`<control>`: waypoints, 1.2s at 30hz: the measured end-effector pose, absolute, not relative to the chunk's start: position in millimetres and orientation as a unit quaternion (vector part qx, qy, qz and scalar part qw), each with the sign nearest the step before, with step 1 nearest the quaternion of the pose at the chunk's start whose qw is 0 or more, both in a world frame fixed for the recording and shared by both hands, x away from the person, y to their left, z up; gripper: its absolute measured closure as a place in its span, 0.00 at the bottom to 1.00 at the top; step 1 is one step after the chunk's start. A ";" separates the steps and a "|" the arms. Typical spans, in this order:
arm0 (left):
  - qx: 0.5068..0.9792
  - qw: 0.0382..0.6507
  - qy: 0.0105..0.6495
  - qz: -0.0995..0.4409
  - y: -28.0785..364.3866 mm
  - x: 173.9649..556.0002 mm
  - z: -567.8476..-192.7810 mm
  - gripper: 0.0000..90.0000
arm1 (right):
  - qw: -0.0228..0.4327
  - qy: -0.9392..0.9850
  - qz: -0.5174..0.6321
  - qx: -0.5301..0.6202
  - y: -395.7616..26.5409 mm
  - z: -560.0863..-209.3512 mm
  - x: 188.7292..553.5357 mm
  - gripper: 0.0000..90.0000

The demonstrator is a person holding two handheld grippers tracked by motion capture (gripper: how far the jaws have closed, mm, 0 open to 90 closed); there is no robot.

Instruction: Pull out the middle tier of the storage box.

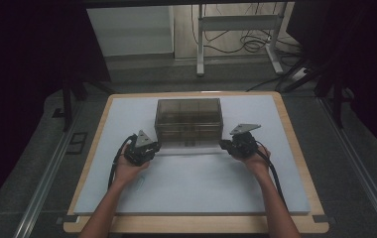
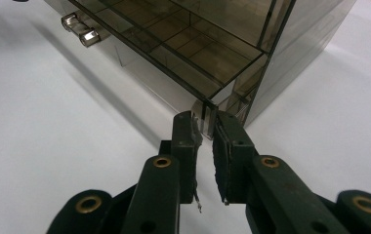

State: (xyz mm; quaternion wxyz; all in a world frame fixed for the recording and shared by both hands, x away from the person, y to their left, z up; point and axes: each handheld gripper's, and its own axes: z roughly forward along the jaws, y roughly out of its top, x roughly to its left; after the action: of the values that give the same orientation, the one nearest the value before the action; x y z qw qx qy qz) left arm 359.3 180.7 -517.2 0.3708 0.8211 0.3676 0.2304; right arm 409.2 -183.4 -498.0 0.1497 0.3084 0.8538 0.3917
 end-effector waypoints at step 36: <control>0.820 0.380 0.363 0.228 181.7 345.9 -519.5 0.88 | 0.149 0.853 0.402 0.299 -187.9 -500.4 394.7 0.88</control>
State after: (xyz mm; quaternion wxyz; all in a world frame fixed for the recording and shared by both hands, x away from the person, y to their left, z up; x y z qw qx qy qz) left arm 345.9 181.7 -519.5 0.3798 0.8199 0.3631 0.2275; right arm 394.7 -187.9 -500.4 0.1485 0.2994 0.8525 0.4020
